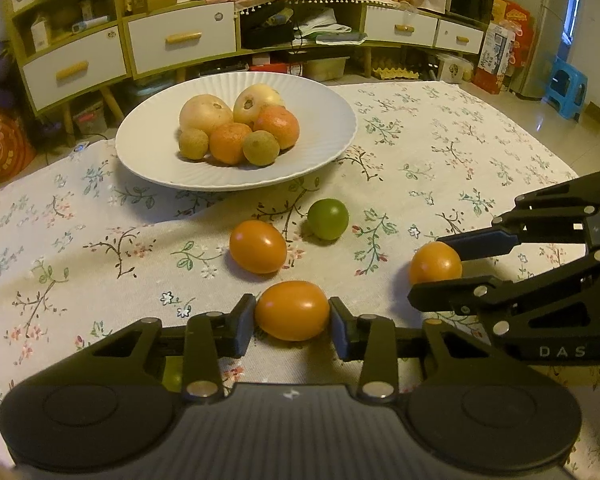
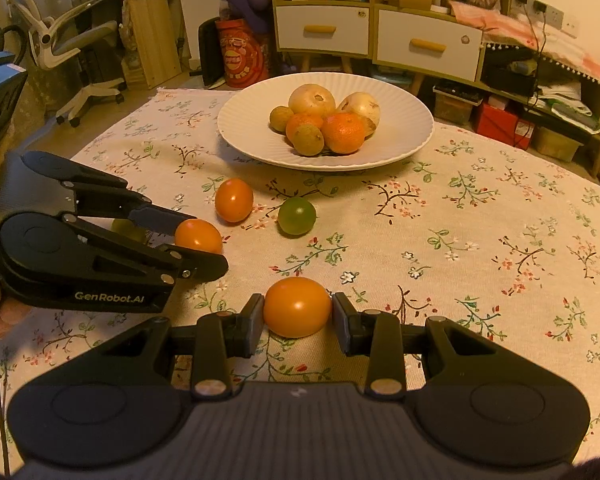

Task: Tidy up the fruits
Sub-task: 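Grasp an orange round fruit with the right gripper while the left gripper grasps another, then carry both orange fruits toward the white plate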

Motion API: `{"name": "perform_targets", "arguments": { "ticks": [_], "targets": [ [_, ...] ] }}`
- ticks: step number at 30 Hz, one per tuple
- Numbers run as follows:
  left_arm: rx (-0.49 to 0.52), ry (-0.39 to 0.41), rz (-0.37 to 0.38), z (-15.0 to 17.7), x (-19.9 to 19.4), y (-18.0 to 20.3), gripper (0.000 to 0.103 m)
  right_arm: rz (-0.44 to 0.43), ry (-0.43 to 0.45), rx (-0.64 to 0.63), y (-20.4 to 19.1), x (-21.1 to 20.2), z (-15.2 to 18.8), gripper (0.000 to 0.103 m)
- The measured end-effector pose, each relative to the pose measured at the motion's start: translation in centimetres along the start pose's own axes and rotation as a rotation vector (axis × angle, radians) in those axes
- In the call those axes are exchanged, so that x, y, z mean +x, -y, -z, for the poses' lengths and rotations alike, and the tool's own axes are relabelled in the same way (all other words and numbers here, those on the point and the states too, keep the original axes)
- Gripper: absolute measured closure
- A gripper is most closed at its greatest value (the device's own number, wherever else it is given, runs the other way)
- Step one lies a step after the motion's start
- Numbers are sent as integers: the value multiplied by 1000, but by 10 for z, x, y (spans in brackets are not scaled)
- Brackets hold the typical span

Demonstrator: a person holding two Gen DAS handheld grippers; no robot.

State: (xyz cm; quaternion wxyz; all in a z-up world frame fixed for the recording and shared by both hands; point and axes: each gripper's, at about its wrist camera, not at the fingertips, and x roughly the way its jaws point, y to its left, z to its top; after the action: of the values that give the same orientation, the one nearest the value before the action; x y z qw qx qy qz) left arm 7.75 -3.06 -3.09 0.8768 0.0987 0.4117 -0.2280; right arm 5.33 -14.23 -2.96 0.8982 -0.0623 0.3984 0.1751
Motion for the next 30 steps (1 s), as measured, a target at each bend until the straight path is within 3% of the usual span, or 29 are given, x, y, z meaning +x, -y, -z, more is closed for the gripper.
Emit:
{"name": "perform_targets", "arguments": {
  "ticks": [18, 30],
  "targets": [
    [-32, 40, -18, -9, -12, -8, 76, 39, 61, 46, 15, -8, -14, 70],
    [-70, 92, -44, -29, -23, -21, 76, 65, 123, 84, 27, -9, -41, 70]
  ]
}}
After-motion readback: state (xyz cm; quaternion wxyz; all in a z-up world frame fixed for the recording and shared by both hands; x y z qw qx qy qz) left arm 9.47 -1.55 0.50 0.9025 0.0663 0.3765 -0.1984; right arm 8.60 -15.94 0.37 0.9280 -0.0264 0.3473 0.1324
